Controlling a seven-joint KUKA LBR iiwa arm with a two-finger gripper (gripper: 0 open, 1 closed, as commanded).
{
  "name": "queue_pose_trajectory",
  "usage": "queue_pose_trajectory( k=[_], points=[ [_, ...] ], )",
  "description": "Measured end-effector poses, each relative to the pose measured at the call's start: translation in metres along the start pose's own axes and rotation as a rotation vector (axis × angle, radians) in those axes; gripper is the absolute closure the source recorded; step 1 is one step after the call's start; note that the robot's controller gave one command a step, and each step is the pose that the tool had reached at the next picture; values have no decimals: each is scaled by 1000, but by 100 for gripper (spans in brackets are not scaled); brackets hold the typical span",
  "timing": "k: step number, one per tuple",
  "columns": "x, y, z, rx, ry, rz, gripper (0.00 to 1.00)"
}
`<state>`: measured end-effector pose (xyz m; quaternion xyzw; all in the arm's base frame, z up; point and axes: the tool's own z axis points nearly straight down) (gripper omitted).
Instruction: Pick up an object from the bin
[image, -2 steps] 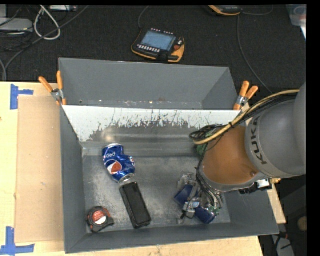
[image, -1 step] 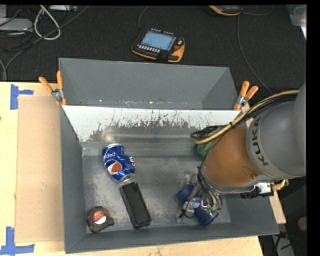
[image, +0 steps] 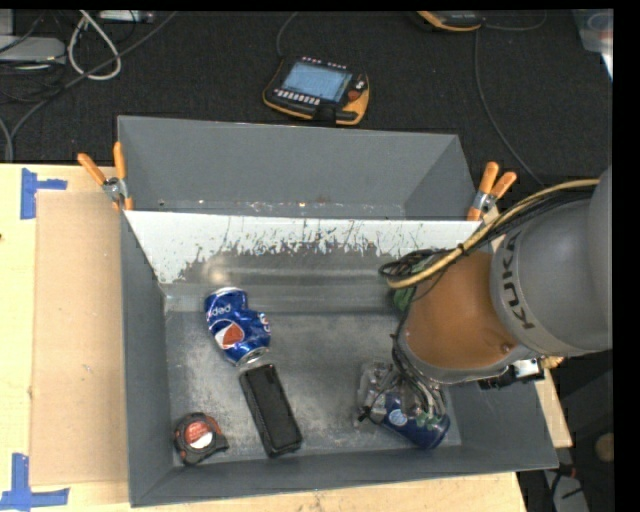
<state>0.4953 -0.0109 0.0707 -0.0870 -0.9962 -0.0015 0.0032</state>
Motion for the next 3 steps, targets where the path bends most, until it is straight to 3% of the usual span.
queue_pose_trajectory(
  k=[1,3],
  points=[
    [0,0,0,0,0,0,100],
    [1,0,-50,0,1,1,100]
  ],
)
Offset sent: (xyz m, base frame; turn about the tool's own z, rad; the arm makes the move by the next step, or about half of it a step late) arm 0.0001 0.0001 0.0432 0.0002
